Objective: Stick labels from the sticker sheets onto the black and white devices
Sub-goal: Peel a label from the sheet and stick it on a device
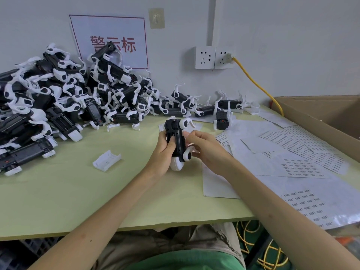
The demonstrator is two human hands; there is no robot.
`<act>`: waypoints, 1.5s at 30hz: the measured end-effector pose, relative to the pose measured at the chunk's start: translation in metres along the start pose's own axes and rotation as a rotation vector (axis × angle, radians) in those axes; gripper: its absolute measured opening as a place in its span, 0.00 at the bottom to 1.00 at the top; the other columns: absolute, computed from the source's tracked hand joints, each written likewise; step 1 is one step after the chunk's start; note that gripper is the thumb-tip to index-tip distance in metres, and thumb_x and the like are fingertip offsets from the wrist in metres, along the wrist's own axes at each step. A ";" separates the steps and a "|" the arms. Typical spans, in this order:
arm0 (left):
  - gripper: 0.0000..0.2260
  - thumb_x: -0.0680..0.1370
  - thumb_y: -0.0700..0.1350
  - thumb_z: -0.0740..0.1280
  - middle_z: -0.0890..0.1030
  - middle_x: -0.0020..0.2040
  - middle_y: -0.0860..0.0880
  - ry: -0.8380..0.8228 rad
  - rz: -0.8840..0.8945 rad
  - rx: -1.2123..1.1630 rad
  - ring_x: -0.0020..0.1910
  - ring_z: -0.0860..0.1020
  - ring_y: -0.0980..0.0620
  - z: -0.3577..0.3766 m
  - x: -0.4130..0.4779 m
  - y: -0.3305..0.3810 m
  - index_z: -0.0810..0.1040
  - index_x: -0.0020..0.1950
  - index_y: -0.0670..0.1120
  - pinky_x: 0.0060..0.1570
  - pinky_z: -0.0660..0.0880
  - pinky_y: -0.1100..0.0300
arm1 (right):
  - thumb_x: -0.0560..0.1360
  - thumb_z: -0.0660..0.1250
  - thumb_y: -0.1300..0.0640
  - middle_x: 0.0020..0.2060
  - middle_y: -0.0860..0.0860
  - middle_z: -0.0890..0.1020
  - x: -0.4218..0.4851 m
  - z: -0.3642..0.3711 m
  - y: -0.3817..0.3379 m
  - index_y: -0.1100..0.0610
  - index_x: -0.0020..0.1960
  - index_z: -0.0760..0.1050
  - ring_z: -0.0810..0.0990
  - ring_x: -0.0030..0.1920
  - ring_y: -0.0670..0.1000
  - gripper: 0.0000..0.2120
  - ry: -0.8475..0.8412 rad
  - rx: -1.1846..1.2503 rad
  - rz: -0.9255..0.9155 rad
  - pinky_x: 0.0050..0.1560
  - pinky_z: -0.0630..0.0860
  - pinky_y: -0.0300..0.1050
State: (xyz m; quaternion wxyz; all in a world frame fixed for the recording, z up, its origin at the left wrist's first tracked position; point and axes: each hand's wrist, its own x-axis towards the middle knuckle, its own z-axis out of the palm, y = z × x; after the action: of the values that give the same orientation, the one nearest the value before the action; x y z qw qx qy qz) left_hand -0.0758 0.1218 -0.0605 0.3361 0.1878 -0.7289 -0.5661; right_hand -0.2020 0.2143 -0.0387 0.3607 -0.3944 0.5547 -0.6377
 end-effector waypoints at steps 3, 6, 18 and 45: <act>0.11 0.88 0.49 0.54 0.80 0.55 0.56 0.025 -0.041 -0.041 0.48 0.78 0.71 -0.002 -0.001 0.002 0.71 0.66 0.48 0.47 0.70 0.77 | 0.83 0.64 0.53 0.39 0.51 0.78 0.001 -0.002 -0.002 0.59 0.43 0.75 0.75 0.37 0.51 0.13 -0.036 0.038 -0.005 0.45 0.75 0.44; 0.09 0.88 0.49 0.55 0.80 0.54 0.57 0.004 -0.043 -0.045 0.50 0.79 0.69 -0.001 -0.002 0.002 0.72 0.63 0.51 0.47 0.71 0.76 | 0.82 0.66 0.54 0.39 0.53 0.80 0.000 -0.003 0.000 0.59 0.44 0.75 0.77 0.36 0.51 0.11 -0.015 0.007 -0.046 0.41 0.75 0.41; 0.13 0.87 0.47 0.56 0.84 0.54 0.48 -0.056 -0.128 -0.278 0.52 0.81 0.46 -0.005 -0.001 0.005 0.79 0.62 0.50 0.56 0.77 0.48 | 0.85 0.60 0.61 0.42 0.56 0.76 0.000 -0.002 0.000 0.59 0.51 0.74 0.76 0.38 0.53 0.06 -0.087 0.110 0.029 0.38 0.77 0.43; 0.14 0.88 0.49 0.54 0.84 0.58 0.53 -0.145 -0.075 -0.284 0.56 0.81 0.55 -0.005 -0.003 0.007 0.77 0.67 0.54 0.55 0.77 0.61 | 0.82 0.64 0.51 0.50 0.61 0.73 -0.008 -0.002 -0.006 0.70 0.61 0.69 0.74 0.48 0.62 0.21 -0.133 0.077 0.003 0.37 0.80 0.48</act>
State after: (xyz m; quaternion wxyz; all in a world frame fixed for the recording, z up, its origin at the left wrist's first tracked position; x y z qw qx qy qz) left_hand -0.0694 0.1217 -0.0539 0.2843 0.1240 -0.6564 -0.6877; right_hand -0.2000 0.2229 -0.0338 0.4127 -0.4206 0.5053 -0.6304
